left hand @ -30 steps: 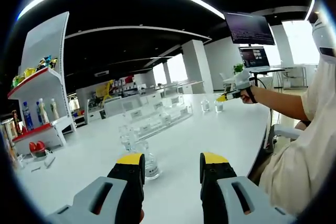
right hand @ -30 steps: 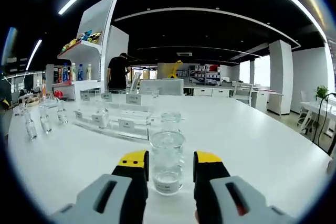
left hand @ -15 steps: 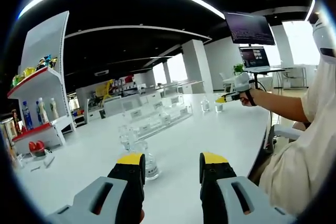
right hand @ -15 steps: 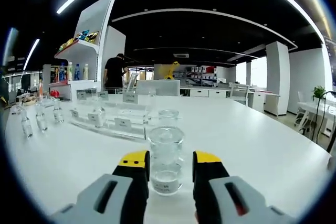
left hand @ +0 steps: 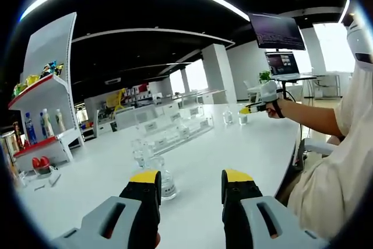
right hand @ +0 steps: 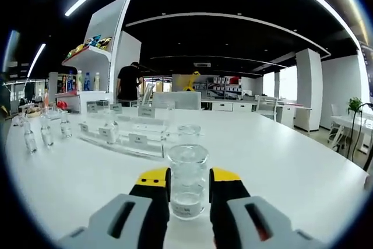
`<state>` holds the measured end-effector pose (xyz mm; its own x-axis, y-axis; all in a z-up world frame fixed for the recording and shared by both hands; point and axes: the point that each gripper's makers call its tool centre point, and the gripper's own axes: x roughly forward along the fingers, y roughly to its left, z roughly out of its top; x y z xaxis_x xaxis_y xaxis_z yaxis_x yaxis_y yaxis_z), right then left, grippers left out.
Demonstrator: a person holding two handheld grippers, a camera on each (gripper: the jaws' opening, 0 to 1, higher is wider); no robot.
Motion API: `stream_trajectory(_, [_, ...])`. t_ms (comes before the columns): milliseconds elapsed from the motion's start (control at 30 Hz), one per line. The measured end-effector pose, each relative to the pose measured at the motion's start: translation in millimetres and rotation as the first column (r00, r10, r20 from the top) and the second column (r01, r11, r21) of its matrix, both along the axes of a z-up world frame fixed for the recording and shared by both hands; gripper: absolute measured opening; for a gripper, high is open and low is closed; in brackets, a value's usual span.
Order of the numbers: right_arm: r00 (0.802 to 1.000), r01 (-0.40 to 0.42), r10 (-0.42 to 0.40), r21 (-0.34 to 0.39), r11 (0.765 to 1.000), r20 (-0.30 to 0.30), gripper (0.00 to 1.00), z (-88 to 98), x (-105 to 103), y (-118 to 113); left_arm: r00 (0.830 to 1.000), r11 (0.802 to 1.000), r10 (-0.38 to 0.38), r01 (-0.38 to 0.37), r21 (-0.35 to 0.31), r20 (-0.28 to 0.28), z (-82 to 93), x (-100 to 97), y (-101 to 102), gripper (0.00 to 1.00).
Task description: Identify the label on the chemical reagent bottle, grasp the chemical reagent bottle, and place it in the designated position on the reagent rack
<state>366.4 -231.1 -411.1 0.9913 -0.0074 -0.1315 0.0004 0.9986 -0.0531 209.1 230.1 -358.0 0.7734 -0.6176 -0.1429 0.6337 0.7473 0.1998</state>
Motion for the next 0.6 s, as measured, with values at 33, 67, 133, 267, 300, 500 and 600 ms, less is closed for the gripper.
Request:
stream_trajectory(33, [1.0,-0.001,0.001,0.0,1.0,-0.002,0.26,-0.5,0.1,0.3,1.0,1.0,0.0,0.0,0.0,0.0,0.0,0.0,0.0,0.42])
stream_trajectory(67, [1.0,-0.001,0.001,-0.001,1.0,-0.003,0.25,-0.9,0.1,0.4,1.0,1.0,0.0,0.0,0.0,0.0,0.0,0.0,0.1,0.42])
stream_trajectory(133, [1.0,0.001,-0.001,0.0,1.0,-0.001,0.24,-1.0,-0.1,0.3,1.0,1.0,0.0,0.0,-0.001,0.0,0.0,0.1,0.4,0.42])
stream_trajectory(267, [1.0,0.0,0.0,0.008,1.0,0.003,0.23,-1.2,0.7,0.3,1.0,1.0,0.003,-0.003,-0.002,0.0,-0.1,0.3,1.2,0.42])
stream_trajectory(300, [1.0,0.0,0.0,0.009,1.0,0.003,0.22,-1.2,0.7,0.5,1.0,1.0,0.003,-0.003,-0.002,0.0,-0.1,0.5,1.4,0.42])
stream_trajectory(500, [1.0,0.001,-0.001,0.012,1.0,0.012,0.2,-0.2,1.6,0.7,1.0,1.0,0.003,-0.003,-0.003,0.0,0.0,0.6,1.9,0.42])
stream_trajectory(600, [1.0,0.0,0.0,0.013,1.0,0.012,0.2,0.0,1.5,0.6,1.0,1.0,0.004,-0.004,-0.003,0.0,-0.2,0.8,2.1,0.42])
